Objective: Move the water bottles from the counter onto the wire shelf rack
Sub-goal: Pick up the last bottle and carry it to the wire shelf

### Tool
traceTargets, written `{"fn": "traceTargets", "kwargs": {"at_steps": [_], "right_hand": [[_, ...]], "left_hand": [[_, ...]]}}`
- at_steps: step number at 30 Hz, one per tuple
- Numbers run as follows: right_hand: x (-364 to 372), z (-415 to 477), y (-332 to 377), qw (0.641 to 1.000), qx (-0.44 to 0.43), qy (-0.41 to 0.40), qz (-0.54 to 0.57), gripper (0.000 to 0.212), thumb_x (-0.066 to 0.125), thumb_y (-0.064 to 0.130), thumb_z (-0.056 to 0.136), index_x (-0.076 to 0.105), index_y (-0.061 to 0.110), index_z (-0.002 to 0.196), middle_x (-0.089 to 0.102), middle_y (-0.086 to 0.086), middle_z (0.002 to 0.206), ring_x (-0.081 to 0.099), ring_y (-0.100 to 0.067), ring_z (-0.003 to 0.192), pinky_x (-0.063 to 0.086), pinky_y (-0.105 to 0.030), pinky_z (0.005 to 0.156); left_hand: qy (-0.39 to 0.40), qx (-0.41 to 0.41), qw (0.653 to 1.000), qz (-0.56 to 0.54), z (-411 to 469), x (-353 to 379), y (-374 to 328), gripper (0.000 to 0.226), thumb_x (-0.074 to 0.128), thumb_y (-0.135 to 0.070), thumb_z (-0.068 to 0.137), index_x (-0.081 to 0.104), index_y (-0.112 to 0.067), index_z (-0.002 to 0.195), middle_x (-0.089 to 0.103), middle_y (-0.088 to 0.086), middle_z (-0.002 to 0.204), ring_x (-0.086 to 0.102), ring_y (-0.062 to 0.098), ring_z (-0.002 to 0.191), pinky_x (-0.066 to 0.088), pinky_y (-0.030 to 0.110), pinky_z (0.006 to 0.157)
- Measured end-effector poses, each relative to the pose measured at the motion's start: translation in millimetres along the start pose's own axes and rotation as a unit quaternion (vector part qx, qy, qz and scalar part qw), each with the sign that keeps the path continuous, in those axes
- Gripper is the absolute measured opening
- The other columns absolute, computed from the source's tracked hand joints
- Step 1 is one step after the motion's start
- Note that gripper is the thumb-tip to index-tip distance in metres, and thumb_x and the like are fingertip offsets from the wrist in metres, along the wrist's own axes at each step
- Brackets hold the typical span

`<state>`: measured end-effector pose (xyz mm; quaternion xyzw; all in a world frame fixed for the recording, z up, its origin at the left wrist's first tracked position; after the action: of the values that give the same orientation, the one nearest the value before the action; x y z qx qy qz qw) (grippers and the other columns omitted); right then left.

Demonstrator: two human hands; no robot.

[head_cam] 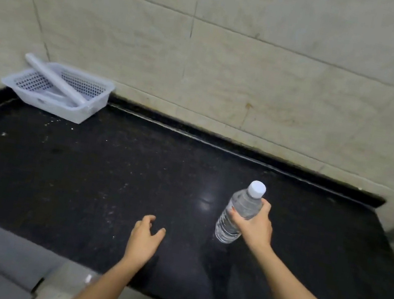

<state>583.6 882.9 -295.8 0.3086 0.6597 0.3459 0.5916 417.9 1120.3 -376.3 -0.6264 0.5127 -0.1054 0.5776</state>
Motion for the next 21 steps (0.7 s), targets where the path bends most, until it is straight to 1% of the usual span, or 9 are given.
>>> {"fn": "traceTargets", "kwargs": {"at_steps": [3,5,9,13,16,19,21], "right_hand": [[-27,-51,-21,0.999,0.023,-0.042,0.014,0.072,0.08,0.036,0.062,0.038,0.024,0.119,0.058,0.002,0.102,0.057,-0.024,0.096,0.043,-0.032,0.079],[-48,-80,-36,0.997,0.039,-0.061,0.009,0.069,0.081,0.032,0.061,0.042,0.023,0.118,0.059,0.003,0.101,0.059,-0.025,0.1,0.047,-0.036,0.083],[-101,-130,-62,0.993,0.073,-0.094,-0.021,0.069,0.082,0.035,0.058,0.044,0.027,0.116,0.06,0.002,0.103,0.06,-0.025,0.102,0.049,-0.04,0.086],[-162,-167,-81,0.983,0.087,-0.145,-0.067,0.07,0.081,0.042,0.056,0.041,0.032,0.114,0.059,0.002,0.101,0.059,-0.027,0.099,0.048,-0.037,0.08],[-208,-197,-105,0.974,0.105,-0.196,-0.049,0.068,0.082,0.041,0.056,0.04,0.035,0.11,0.06,0.003,0.101,0.06,-0.024,0.097,0.048,-0.037,0.08],[-252,-230,-138,0.961,0.126,-0.243,-0.02,0.067,0.083,0.031,0.057,0.043,0.028,0.11,0.058,0.003,0.1,0.059,-0.022,0.097,0.045,-0.034,0.079],[-283,-252,-162,0.951,0.134,-0.277,0.005,0.063,0.084,0.023,0.057,0.045,0.026,0.107,0.059,0.003,0.098,0.059,-0.021,0.096,0.043,-0.031,0.078]], "left_hand": [[0.055,0.039,0.998,0.016,-14,11,0,0.047,0.059,-0.023,0.086,0.045,-0.009,0.128,0.048,0.014,0.127,0.051,0.028,0.115,0.041,0.037,0.097],[0.081,0.062,0.995,0.016,-24,21,-6,0.046,0.059,-0.022,0.086,0.045,-0.01,0.128,0.047,0.014,0.127,0.051,0.028,0.115,0.041,0.037,0.097],[0.15,0.129,0.98,0.031,-52,60,-37,0.045,0.059,-0.021,0.086,0.045,-0.009,0.128,0.047,0.015,0.127,0.05,0.028,0.115,0.042,0.038,0.098],[0.209,0.181,0.96,0.045,-85,104,-69,0.045,0.058,-0.023,0.087,0.044,-0.012,0.128,0.048,0.013,0.126,0.049,0.027,0.114,0.042,0.038,0.098],[0.242,0.202,0.947,0.068,-108,137,-84,0.045,0.057,-0.024,0.087,0.044,-0.012,0.129,0.049,0.011,0.127,0.048,0.026,0.116,0.042,0.039,0.098],[0.27,0.222,0.933,0.085,-137,180,-103,0.045,0.057,-0.024,0.088,0.043,-0.012,0.129,0.049,0.012,0.127,0.048,0.026,0.117,0.042,0.038,0.098],[0.288,0.249,0.921,0.086,-165,218,-122,0.044,0.057,-0.023,0.088,0.045,-0.011,0.128,0.05,0.013,0.126,0.049,0.026,0.117,0.042,0.038,0.098]]}}
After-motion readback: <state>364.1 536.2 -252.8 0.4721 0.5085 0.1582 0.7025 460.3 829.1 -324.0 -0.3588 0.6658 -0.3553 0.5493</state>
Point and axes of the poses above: each hand's wrist, its own z-axis towards the middle knuckle, its own x-axis out of the palm, y = z × x, the point moved 9 cm from there along z, towards the middle knuckle
